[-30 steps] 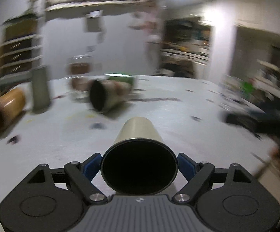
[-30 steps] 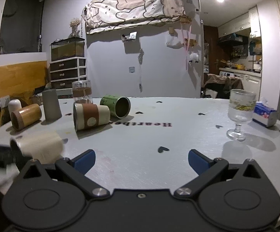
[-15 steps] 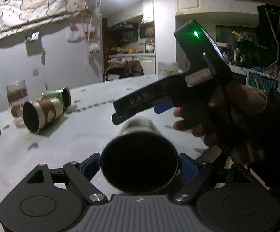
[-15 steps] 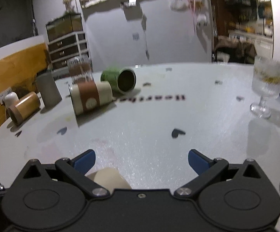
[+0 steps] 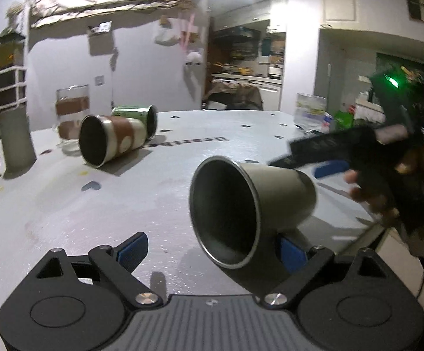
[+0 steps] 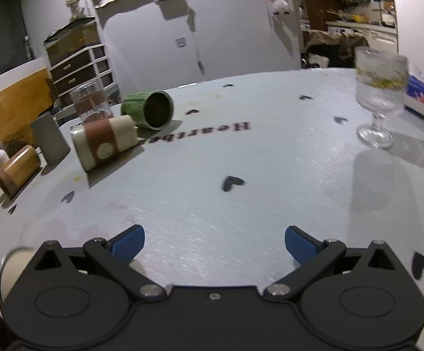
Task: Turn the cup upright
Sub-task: 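Tilt the cream cup upright with the left tool while the right tool approaches it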
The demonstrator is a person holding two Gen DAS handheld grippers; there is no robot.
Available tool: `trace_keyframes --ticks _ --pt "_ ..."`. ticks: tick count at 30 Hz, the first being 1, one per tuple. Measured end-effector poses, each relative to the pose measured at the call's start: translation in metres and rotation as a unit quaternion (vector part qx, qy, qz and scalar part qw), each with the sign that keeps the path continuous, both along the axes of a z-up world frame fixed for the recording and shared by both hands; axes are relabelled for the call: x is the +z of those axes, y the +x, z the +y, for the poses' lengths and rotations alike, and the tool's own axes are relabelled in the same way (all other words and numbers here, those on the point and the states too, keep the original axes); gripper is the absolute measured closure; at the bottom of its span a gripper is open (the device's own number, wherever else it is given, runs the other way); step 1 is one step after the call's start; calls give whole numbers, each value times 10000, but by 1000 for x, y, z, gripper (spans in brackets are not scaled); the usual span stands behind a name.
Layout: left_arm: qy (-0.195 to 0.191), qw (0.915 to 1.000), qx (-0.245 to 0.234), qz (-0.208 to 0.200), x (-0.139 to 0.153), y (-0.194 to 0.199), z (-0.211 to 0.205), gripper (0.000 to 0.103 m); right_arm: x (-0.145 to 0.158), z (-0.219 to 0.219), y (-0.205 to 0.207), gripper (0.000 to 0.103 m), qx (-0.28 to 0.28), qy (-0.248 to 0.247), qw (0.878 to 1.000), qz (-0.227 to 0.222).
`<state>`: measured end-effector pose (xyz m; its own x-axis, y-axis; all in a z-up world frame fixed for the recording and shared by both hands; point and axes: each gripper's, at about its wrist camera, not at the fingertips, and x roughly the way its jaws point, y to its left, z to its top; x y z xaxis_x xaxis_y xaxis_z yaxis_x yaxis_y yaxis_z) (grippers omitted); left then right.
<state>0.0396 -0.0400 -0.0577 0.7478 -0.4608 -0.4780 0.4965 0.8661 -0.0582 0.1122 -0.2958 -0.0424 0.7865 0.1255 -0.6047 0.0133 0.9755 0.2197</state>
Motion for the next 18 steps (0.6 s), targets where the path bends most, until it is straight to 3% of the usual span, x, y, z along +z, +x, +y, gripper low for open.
trace_keyframes --ticks 7,13,18 --pt "-227 9987 433 147 -2 15 10 10 -6 -8 -17 0 21 147 9999 62" --pt "-459 9962 707 199 -1 22 21 10 -8 3 -36 0 362 257 9990 51" --pt "-579 9941 880 256 -3 23 32 10 -1 11 -40 0 342 -39 9993 -159"
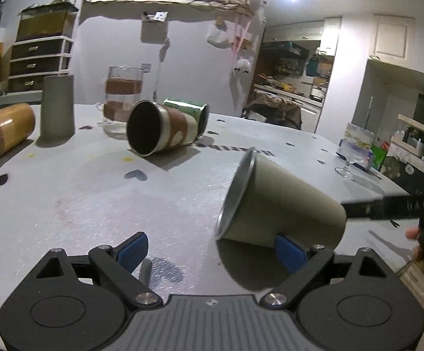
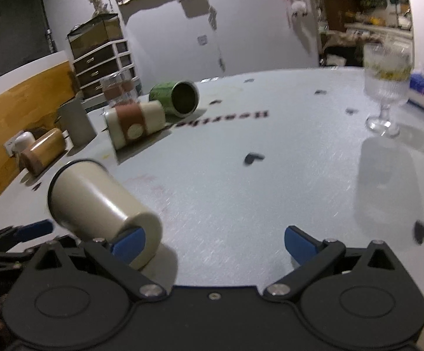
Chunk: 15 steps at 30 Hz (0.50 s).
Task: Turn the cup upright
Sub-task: 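Tilt the cream cup upright with the left tool while the right tool approaches it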
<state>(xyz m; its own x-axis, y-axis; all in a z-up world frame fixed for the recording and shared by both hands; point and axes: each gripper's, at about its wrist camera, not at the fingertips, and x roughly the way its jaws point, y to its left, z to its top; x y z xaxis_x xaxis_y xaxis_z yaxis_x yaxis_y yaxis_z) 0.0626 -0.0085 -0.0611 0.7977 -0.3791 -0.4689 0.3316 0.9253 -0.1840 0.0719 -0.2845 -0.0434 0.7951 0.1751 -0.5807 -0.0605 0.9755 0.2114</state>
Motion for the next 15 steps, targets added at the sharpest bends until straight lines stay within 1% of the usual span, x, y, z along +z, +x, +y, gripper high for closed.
trace_keyframes --ticks 2,5,7,10,15 --pt "-4 10000 85 31 -2 1 3 10 5 -5 4 0 -214 -46 9997 -104" --pt "-10 9998 183 59 -2 4 7 10 11 -11 20 0 -318 60 9992 -230" --pt "14 9997 220 66 -2 5 8 10 11 -10 34 0 -296 77 9994 -188" --pt "39 9996 273 83 -1 8 9 10 6 -3 51 0 -102 137 9998 -40" --pt "87 9994 329 108 0 17 10 10 -6 5 52 1 -5 88 9999 120"
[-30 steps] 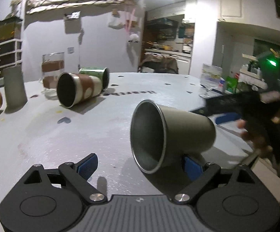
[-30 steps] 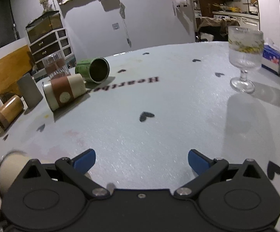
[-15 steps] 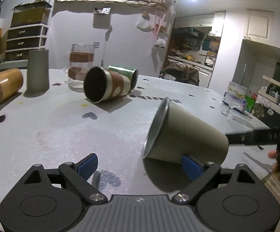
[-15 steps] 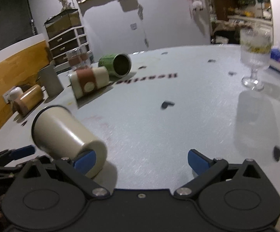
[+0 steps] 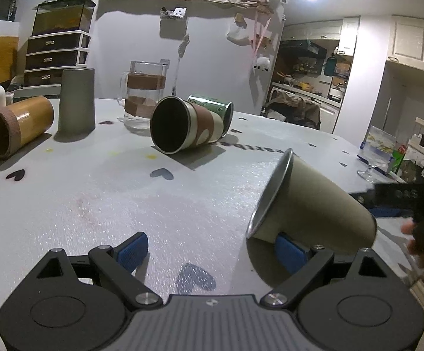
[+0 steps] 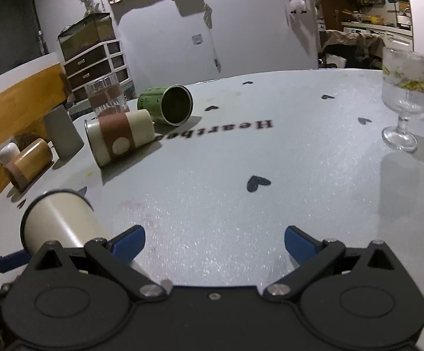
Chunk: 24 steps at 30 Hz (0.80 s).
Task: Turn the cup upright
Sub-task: 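Tilt the cream cup upright with the left tool while the right tool approaches it, then grasp the upright cream cup with the right tool while the left tool releases it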
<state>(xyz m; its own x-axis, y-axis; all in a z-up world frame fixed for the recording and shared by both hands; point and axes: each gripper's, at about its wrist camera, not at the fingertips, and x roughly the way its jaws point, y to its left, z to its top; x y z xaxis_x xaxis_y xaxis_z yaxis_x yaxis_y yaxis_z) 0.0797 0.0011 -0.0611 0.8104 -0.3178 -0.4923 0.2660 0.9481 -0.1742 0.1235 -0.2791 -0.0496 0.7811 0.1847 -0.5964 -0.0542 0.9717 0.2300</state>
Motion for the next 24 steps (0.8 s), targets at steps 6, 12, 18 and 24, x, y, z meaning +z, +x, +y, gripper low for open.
trace_keyframes --ticks 6,12,18,24 --pt "5 10000 -48 23 -2 10 -7 10 -2 0 -14 1 168 96 9997 161" --pt "-10 10000 -12 14 -2 11 -7 11 -1 11 -31 1 494 54 9986 182" --pt "-30 10000 21 3 -2 10 -5 11 10 0 -22 1 356 621 9972 203" --pt "-27 10000 29 -12 -2 10 -3 11 16 -2 29 2 690 1838 9760 937"
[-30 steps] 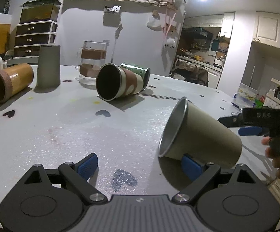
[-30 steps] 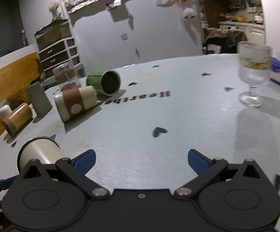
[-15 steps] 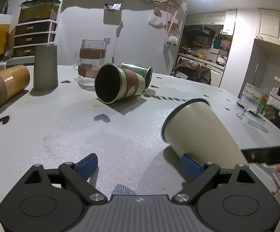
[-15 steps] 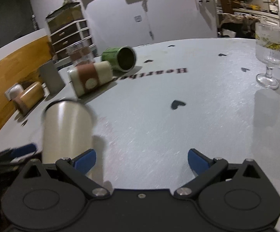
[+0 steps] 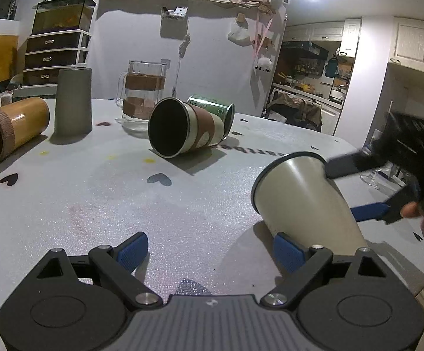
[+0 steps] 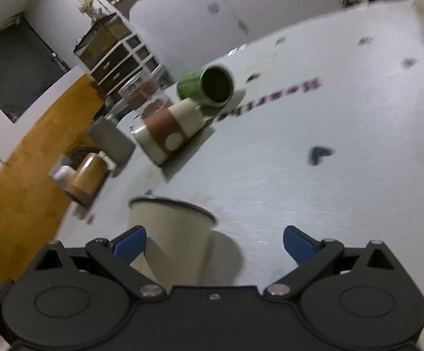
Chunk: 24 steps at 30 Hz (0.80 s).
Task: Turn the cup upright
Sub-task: 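Grasp the upright cream cup with the right tool while the left tool releases it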
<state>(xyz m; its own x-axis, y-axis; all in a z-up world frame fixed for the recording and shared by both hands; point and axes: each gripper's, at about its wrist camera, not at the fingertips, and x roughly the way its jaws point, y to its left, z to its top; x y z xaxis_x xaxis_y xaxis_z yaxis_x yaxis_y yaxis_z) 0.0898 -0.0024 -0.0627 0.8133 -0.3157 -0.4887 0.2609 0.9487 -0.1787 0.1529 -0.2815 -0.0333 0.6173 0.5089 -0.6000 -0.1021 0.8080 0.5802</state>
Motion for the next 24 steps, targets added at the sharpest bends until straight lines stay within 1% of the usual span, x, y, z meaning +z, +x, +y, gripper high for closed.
trace_keyframes --ticks 4,6,8,10,11,13,16,19,21,24 --pt "-9 10000 -27 -1 0 1 -1 11 -3 14 27 6 401 357 9976 442" --pt "-4 10000 -46 -6 0 2 -2 11 -5 24 35 8 547 341 9963 571" --pt "6 10000 -60 -12 0 2 -3 11 -8 33 41 15 707 338 9946 683" --pt "4 10000 -49 -18 0 1 -3 11 -10 38 45 18 812 356 9929 788" --pt "-16 10000 -57 -17 0 1 -3 11 -9 40 45 24 817 308 9934 748" --pt "-31 10000 -40 -40 1 0 -1 11 -7 39 43 25 851 233 9936 702" --pt "-38 10000 0 -80 3 -2 1 11 3 33 32 25 777 36 9961 424" --pt "-38 9999 7 -138 4 -4 1 11 19 21 19 25 566 -439 9974 -56" --pt "-32 9998 2 -173 6 -5 -1 10 29 11 13 25 352 -842 9951 -377" --pt "-6 9998 -22 -209 6 -6 -4 10 42 -5 9 25 -30 -1456 9860 -816"
